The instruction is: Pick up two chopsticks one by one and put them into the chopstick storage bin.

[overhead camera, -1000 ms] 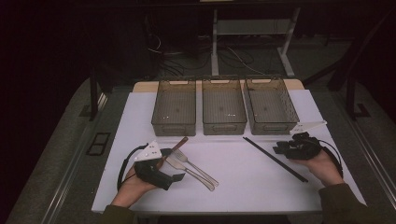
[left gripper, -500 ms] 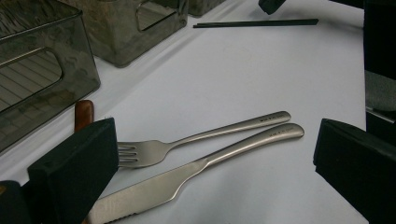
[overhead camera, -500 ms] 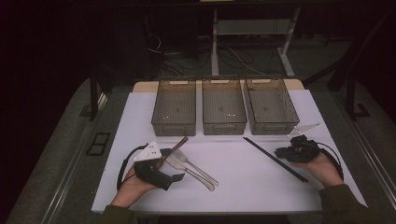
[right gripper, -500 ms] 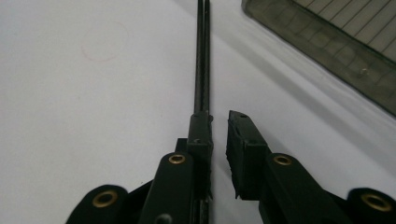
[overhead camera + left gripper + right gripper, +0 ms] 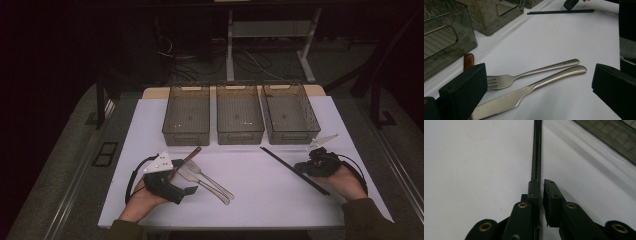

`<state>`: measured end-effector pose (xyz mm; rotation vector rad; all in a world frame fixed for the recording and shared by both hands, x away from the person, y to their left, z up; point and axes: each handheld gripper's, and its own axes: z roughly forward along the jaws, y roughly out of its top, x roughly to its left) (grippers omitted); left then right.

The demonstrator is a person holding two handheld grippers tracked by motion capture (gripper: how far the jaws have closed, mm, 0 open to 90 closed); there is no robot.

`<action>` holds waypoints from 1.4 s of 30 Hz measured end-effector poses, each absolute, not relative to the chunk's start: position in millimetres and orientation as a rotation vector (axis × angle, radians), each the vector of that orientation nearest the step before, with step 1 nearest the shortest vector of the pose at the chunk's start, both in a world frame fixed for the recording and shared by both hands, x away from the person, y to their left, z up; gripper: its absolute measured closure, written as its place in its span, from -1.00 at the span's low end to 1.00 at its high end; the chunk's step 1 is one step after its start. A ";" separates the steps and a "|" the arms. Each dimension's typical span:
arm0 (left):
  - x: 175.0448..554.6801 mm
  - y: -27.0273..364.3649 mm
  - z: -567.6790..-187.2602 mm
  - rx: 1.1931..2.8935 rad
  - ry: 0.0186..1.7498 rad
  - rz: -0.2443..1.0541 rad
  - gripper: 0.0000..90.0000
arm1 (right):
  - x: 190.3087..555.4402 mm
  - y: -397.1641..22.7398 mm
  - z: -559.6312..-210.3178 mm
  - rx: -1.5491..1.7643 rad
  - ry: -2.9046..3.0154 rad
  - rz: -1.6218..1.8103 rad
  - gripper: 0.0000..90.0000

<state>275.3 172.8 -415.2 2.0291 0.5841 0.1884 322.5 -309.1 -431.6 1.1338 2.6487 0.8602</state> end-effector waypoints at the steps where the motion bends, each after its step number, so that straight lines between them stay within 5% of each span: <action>1: 275.3 172.8 -415.1 2.029 0.585 0.189 -1.00 | 322.5 -309.1 -431.7 1.133 2.650 0.859 0.86; 42: 275.6 173.6 -414.9 2.039 0.577 0.192 -1.00 | 319.1 -309.5 -435.5 1.072 2.653 0.755 0.87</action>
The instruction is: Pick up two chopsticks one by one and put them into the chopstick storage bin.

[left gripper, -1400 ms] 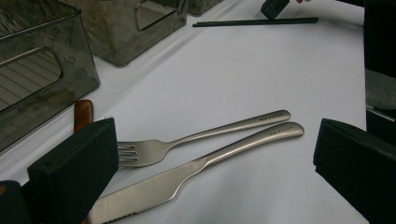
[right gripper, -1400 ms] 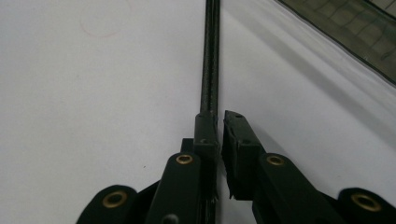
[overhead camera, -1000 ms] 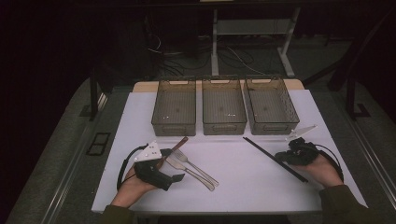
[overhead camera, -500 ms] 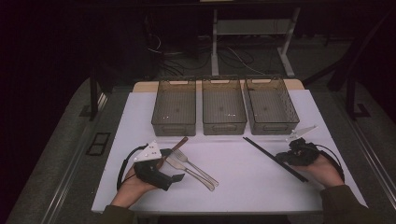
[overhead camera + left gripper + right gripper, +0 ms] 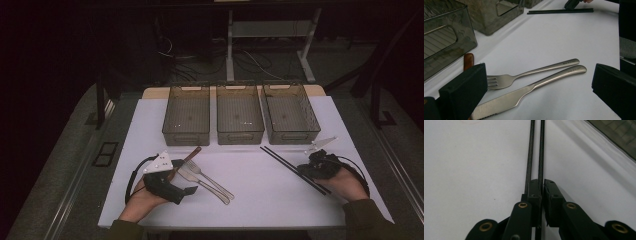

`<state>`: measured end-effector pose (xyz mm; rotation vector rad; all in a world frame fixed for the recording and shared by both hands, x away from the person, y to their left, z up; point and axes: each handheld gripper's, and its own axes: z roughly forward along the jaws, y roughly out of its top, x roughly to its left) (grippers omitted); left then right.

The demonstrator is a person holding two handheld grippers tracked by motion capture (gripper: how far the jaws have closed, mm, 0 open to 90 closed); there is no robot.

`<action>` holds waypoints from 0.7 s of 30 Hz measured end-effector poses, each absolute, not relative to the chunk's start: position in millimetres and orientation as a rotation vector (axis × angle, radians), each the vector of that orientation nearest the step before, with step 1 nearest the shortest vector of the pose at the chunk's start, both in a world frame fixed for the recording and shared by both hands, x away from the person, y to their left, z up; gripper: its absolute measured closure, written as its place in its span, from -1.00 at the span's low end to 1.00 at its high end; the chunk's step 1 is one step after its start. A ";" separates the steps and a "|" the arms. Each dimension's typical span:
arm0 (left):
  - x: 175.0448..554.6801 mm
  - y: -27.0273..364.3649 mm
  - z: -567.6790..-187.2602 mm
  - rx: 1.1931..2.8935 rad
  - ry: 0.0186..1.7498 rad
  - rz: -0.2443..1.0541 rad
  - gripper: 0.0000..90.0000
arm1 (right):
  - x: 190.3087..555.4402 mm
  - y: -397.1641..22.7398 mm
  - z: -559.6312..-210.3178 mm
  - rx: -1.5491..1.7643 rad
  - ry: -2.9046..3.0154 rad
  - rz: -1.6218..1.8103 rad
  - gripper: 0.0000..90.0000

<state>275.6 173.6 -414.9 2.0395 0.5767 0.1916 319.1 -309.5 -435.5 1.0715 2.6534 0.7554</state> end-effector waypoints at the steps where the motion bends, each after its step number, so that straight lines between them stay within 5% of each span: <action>1: 275.6 173.5 -414.9 2.039 0.576 0.192 -1.00 | 318.6 -309.1 -435.4 1.064 2.656 0.748 0.88; 21: 274.8 171.9 -415.3 2.041 0.577 0.190 -1.00 | 317.7 -318.2 -429.6 1.086 2.631 0.812 0.91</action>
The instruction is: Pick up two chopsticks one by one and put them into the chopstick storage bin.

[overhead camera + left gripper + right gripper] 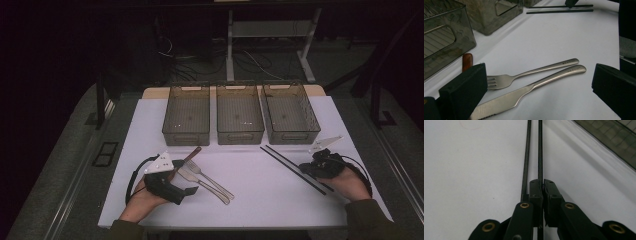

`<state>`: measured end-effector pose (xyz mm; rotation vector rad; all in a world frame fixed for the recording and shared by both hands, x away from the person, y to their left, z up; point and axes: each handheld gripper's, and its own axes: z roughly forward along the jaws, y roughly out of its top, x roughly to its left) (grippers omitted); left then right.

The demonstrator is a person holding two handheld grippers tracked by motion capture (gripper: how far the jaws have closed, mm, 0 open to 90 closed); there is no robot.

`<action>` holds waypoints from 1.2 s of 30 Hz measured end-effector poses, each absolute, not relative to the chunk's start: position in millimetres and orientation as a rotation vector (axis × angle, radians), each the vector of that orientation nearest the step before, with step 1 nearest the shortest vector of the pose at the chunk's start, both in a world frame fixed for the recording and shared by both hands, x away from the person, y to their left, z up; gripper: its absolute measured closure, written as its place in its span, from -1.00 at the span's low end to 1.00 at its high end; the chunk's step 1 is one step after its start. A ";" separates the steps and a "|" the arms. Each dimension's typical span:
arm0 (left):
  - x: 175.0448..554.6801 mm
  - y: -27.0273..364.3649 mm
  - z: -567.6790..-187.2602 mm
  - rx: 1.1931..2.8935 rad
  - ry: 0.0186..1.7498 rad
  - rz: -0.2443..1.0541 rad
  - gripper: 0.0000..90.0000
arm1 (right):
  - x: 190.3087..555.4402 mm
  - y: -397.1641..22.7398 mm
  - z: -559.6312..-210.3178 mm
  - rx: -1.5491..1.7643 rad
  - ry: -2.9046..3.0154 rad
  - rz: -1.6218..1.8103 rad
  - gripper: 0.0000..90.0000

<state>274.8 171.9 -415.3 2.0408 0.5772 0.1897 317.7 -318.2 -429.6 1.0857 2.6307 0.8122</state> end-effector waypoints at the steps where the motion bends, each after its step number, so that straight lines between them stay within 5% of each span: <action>1: 274.6 171.7 -415.4 2.039 0.579 0.188 -1.00 | 317.5 -318.9 -428.8 1.086 2.629 0.815 0.91; 36: 274.7 168.1 -427.4 2.011 0.569 0.171 -1.00 | 309.4 -328.2 -396.2 1.172 2.552 1.007 0.91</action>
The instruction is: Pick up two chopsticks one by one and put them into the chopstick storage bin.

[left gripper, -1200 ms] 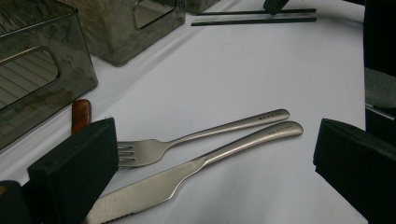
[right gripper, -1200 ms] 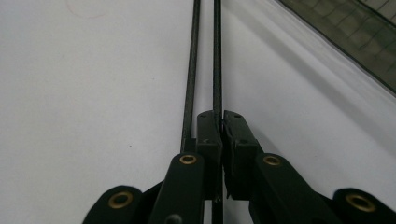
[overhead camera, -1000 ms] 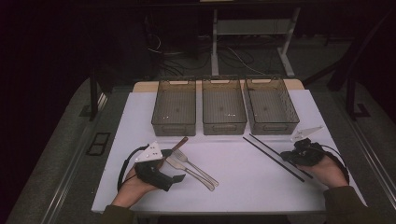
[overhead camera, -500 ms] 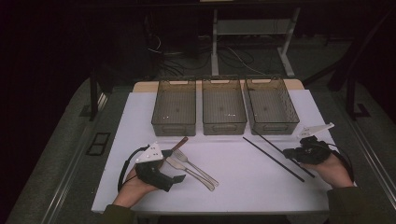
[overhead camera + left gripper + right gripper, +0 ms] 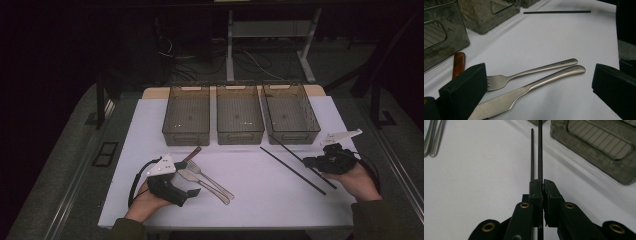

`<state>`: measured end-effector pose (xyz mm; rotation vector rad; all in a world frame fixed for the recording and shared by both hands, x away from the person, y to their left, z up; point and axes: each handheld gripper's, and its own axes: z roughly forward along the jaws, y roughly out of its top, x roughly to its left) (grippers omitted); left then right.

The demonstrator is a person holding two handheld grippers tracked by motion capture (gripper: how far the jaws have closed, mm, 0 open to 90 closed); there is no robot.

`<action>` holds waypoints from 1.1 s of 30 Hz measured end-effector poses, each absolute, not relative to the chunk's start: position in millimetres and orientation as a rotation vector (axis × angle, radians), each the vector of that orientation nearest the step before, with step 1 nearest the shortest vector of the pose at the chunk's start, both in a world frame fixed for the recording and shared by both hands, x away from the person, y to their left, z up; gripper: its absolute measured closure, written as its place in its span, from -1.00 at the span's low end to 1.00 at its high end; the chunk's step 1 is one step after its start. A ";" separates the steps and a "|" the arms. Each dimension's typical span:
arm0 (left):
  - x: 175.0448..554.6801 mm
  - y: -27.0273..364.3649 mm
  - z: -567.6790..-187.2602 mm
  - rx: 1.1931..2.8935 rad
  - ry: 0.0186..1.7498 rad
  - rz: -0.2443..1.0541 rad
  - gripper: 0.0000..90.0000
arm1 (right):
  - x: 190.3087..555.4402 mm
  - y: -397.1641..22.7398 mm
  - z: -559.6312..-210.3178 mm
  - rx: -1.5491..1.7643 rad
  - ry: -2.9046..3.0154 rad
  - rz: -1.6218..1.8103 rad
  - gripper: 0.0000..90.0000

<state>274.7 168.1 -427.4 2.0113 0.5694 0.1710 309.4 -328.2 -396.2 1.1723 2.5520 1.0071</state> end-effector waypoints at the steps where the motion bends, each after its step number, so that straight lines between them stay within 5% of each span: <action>1: 274.8 168.2 -427.4 2.012 0.570 0.171 -1.00 | 309.6 -328.0 -395.1 1.172 2.553 1.016 0.91; 33: 273.9 167.3 -425.2 1.995 0.569 0.170 -1.00 | 342.3 -270.1 -352.3 1.190 2.486 1.132 0.91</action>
